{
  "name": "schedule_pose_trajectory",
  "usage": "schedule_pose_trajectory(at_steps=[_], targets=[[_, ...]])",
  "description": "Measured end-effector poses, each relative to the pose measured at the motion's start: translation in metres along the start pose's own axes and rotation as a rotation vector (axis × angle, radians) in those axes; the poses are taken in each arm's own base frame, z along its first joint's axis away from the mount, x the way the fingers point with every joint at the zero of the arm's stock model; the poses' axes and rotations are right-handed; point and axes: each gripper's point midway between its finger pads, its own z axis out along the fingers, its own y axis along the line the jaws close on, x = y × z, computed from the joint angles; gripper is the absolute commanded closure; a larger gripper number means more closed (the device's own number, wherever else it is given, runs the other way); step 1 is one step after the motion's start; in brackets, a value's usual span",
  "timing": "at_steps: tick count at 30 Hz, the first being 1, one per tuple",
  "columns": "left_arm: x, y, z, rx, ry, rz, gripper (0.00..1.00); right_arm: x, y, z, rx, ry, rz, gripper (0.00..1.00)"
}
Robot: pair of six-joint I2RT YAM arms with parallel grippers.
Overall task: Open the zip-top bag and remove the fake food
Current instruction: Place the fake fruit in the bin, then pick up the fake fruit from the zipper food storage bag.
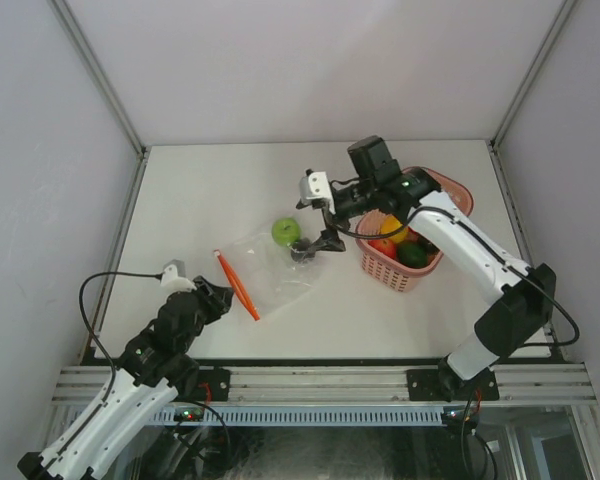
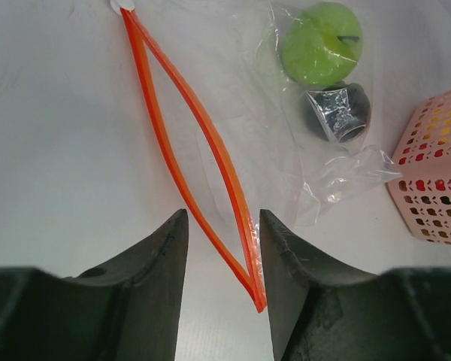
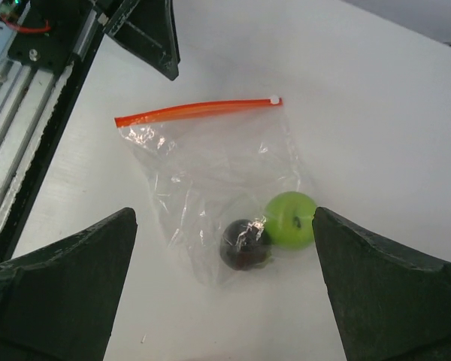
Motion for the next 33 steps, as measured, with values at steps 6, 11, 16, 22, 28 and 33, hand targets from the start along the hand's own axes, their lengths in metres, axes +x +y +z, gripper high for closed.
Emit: schedule_pose_trajectory(at_steps=[6,11,16,22,28,33], targets=[[0.004,0.004,0.003,-0.007,0.004,0.001,0.54,0.03,0.004,0.033,-0.058,0.119,-0.009,0.02],[0.007,0.006,0.005,-0.009,0.008,0.002,0.55,0.054,-0.001,0.047,-0.068,0.197,-0.003,0.03],[0.009,0.007,0.007,-0.008,0.011,0.003,0.55,0.076,-0.009,0.056,-0.068,0.259,0.016,0.05],[0.009,0.006,0.007,-0.005,0.008,0.0,0.56,0.096,-0.015,0.061,-0.063,0.323,0.016,0.05],[0.014,0.01,0.011,-0.013,0.016,0.004,0.56,0.112,-0.021,0.064,-0.061,0.375,-0.001,0.06],[0.018,0.014,0.013,-0.023,0.024,0.009,0.56,0.123,-0.023,0.064,-0.064,0.413,-0.024,0.06]])
